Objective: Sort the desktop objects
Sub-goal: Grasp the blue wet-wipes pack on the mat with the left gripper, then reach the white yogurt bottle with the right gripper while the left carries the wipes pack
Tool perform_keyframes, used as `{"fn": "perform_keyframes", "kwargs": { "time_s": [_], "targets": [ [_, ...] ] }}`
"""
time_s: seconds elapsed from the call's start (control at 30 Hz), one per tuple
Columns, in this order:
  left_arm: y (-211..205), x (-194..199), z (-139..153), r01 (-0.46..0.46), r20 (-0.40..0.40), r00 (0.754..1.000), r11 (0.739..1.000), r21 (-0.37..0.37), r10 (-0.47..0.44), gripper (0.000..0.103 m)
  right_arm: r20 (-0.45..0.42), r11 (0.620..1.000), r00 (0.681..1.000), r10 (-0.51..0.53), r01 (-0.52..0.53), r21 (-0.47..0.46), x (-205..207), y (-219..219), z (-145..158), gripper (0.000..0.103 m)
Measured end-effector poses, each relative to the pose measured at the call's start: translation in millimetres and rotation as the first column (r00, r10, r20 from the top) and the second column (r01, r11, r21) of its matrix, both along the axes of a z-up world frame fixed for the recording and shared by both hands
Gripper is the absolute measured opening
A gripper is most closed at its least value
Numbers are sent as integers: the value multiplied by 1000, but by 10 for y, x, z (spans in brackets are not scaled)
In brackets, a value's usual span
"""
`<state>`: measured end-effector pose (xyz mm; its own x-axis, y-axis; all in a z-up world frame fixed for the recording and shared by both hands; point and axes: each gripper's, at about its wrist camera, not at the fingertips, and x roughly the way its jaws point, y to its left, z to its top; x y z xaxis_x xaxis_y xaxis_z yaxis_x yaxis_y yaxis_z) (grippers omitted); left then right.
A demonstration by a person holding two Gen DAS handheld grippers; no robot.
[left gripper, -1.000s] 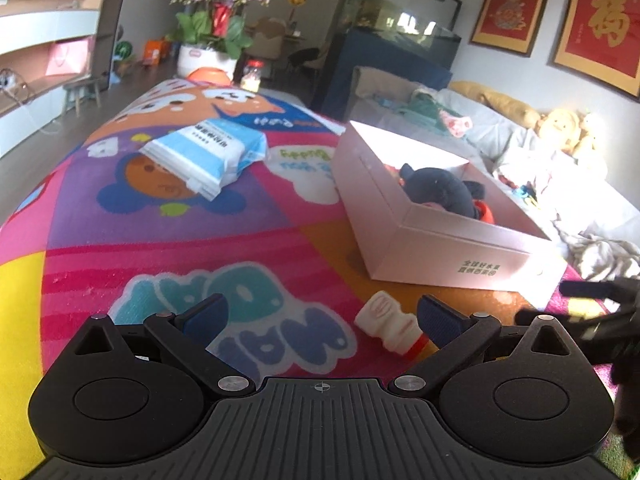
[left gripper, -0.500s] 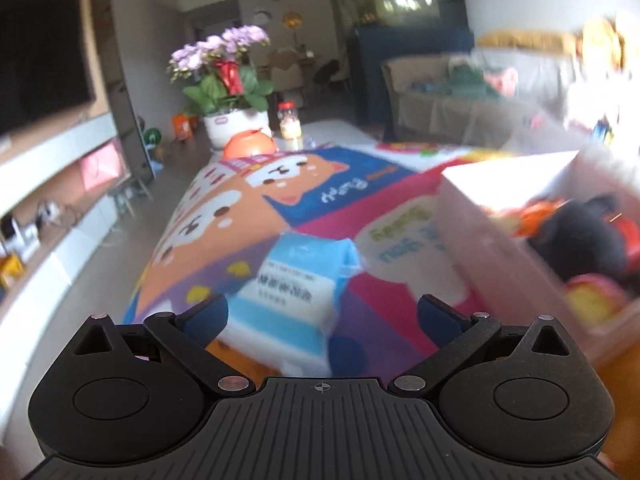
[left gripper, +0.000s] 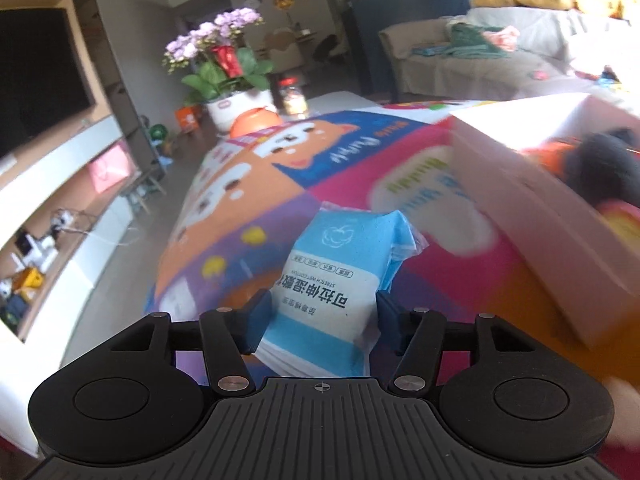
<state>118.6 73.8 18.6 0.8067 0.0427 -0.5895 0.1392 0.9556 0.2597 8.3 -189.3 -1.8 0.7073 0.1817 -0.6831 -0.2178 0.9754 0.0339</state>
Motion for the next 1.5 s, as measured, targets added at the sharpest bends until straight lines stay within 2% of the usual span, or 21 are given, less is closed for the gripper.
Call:
{"fn": "perform_keyframes", "kwargs": {
  "time_s": [0.1, 0.23, 0.33, 0.37, 0.43, 0.53, 0.57, 0.63, 0.77, 0.9, 0.97, 1.0, 1.07, 1.1, 1.23, 1.33, 1.5],
  "targets": [
    [-36, -532, 50, 88, -15, 996, 994, -61, -89, 62, 0, 1000, 1000, 0, 0, -1, 0, 0, 0, 103],
    [-98, -1208, 91, 220, -21, 974, 967, -125, -225, 64, 0, 1000, 1000, 0, 0, 2, -1, -4, 1, 103],
    [-120, -1487, 43, 257, -13, 966, 964, -75, -258, 69, 3, 1000, 1000, 9, -9, 10, -6, 2, 11, 103],
    [-128, -1504, 8, 246, -9, 969, 969, -40, -246, 75, 8, 1000, 1000, 29, -29, 11, -21, 27, 26, 103],
    [-68, -1505, -30, 193, 1, 981, 981, 16, -193, 79, 21, 996, 996, 90, -91, 26, -79, 137, 89, 103],
    [117, -1367, -28, 37, 32, 999, 998, 46, -38, 85, 36, 976, 976, 214, -215, 40, -170, 394, 210, 101],
    [173, -1326, -13, -10, 51, 999, 999, 51, 8, 88, 45, 969, 969, 242, -244, 33, -196, 480, 239, 97],
    [296, -1276, 30, -81, 74, 994, 997, 13, 79, 91, 40, 958, 958, 284, -285, 15, -223, 635, 254, 90],
    [417, -1314, 93, -57, 58, 996, 990, -130, 65, 96, 29, 945, 945, 326, -326, -1, -265, 802, 216, 81],
    [426, -1318, 45, -62, 43, 997, 989, -133, 68, 97, 40, 932, 931, 363, -361, -40, -291, 878, 182, 79],
    [453, -1337, 49, -78, 35, 996, 984, -159, 85, 97, 39, 924, 923, 382, -380, -49, -299, 897, 179, 76],
    [477, -1349, 65, -87, 33, 995, 980, -177, 94, 97, 35, 921, 921, 389, -387, -48, -273, 897, 181, 73],
    [513, -1360, 99, -100, 33, 994, 973, -209, 109, 97, 20, 914, 914, 405, -403, -50, -268, 892, 171, 50],
    [527, -1386, 119, -103, 35, 993, 970, -219, 114, 97, 14, 913, 914, 406, -405, -47, -257, 878, 170, 47],
    [499, -1434, 223, -85, 39, 994, 962, -258, 98, 98, 17, 938, 939, 344, -343, -44, -216, 737, 165, 47],
    [387, -1477, 287, -38, 25, 999, 953, -301, 47, 100, 23, 964, 964, 266, -265, -39, -184, 538, 146, 47],
    [107, -1481, 264, 16, -28, 999, 948, -317, -26, 101, 57, 991, 991, 121, -117, -69, -211, 155, 112, 47]
  ]
}}
